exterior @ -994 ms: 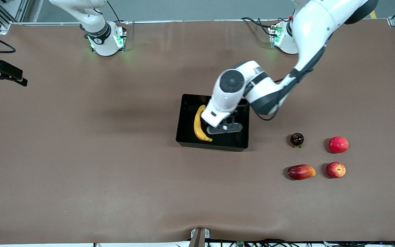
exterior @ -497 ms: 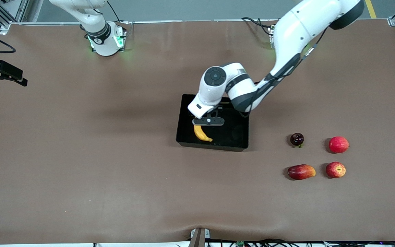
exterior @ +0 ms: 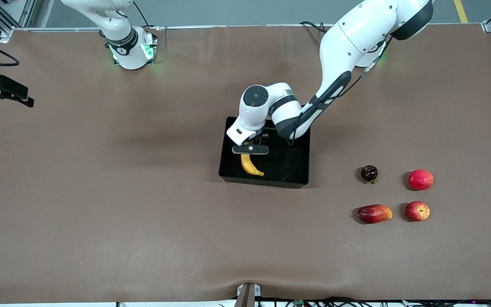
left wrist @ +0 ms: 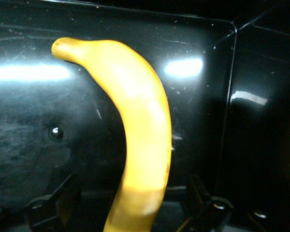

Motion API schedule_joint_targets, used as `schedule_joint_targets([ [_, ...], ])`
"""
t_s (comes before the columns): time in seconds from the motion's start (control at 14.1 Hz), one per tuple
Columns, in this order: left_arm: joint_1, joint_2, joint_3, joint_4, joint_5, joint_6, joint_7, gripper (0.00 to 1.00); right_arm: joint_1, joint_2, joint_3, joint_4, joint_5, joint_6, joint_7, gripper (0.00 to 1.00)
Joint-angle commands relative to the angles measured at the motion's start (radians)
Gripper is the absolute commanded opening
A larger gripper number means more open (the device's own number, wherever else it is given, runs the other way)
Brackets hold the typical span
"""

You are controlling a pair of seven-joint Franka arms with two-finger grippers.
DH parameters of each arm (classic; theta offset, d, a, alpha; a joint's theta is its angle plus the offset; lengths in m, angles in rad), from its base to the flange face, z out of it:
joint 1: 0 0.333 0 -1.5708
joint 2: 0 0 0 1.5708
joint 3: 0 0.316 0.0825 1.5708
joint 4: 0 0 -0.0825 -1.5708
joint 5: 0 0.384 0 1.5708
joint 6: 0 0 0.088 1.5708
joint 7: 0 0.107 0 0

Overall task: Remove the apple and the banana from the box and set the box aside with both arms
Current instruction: 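Lower the left gripper and grasp the yellow banana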

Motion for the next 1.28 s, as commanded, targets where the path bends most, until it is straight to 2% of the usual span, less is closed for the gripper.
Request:
schedule_joint_targets([
  [0.0,-0.003,0.03,0.004,0.004,0.062,0.04,-0.035,0.74,-0.005,0.005,0.007,0.014,-0.01,-0.008,-0.002,1.0],
  [0.14,-0.003,0.034,0.004,0.004,0.063,0.04,-0.034,0.32,-0.008,0.008,0.007,0.017,-0.01,-0.005,-0.005,1.0],
  [0.28,-0.003,0.028,0.004,0.004,0.063,0.04,-0.023,0.0,-0.014,0.025,0.007,0.025,-0.008,-0.006,-0.008,1.0],
  [0.57,0.009,-0.007,0.001,0.013,0.063,0.025,0.046,0.0,-0.003,0.043,0.007,0.025,-0.013,-0.008,-0.005,1.0],
  [0.78,0.019,-0.053,-0.023,0.022,0.047,-0.054,0.048,0.0,-0.014,0.054,0.007,0.023,-0.01,-0.008,-0.008,1.0],
  [0.92,0.049,-0.07,-0.071,0.042,0.045,-0.125,0.049,0.0,-0.008,0.06,0.007,0.026,-0.016,-0.008,-0.008,1.0],
  [1.06,0.11,-0.071,-0.147,0.057,0.046,-0.182,0.054,0.0,-0.006,0.066,0.007,0.026,-0.017,-0.006,-0.011,1.0],
  [1.21,0.17,-0.073,-0.219,0.06,0.059,-0.228,0.055,0.0,-0.017,0.15,0.007,0.025,-0.01,-0.008,-0.022,1.0],
])
